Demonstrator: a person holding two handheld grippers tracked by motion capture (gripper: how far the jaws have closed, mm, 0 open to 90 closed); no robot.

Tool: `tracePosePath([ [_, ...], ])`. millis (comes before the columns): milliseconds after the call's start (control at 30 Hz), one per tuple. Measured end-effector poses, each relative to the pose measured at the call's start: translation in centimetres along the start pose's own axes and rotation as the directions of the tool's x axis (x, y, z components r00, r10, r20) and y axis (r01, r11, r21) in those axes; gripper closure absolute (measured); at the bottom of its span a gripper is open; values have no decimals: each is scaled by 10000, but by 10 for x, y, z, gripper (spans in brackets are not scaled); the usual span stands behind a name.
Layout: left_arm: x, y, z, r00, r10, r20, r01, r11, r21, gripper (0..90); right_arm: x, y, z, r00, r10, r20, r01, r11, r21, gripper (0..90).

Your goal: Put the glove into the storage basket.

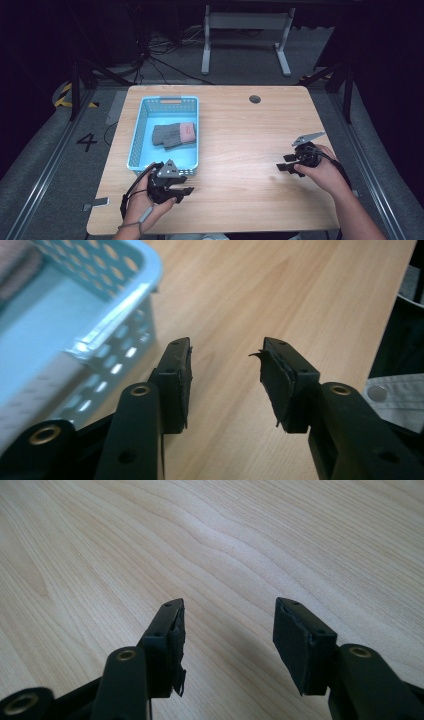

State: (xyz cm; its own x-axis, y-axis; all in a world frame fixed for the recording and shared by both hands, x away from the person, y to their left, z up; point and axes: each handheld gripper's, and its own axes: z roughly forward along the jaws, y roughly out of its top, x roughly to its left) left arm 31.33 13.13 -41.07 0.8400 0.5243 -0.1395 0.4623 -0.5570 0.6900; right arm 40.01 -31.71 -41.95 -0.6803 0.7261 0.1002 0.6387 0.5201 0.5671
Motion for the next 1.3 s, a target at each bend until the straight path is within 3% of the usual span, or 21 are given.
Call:
tracePosePath([
  [67,-1,-5,9,9993,-14,377,20,9999,-166,601,0,0,0,10000,39,10,-39,10000,1,475],
  [167,-4,-7,21,9993,367,-13,-366,9986,376,596,-1,-2,2,10000,46,-14,-46,10000,33,475],
  [267,-3,-10,33,9998,180,118,-184,9992,346,600,-1,-2,5,10000,52,-31,-52,9999,111,475],
  [367,-3,-13,44,9998,170,53,-173,9977,653,590,-1,-3,7,10000,-19,-67,20,9999,170,475],
  [500,-3,-13,53,9994,80,339,-109,9963,853,578,1,-2,11,9997,-122,-210,127,9997,224,475],
  [633,0,-14,54,9995,303,66,-308,9938,1073,563,5,-1,14,9988,-285,-393,294,9993,229,470],
  [1300,-1,-15,50,9993,279,258,-303,9947,982,545,3,-1,16,9991,-290,-323,300,9991,304,470],
])
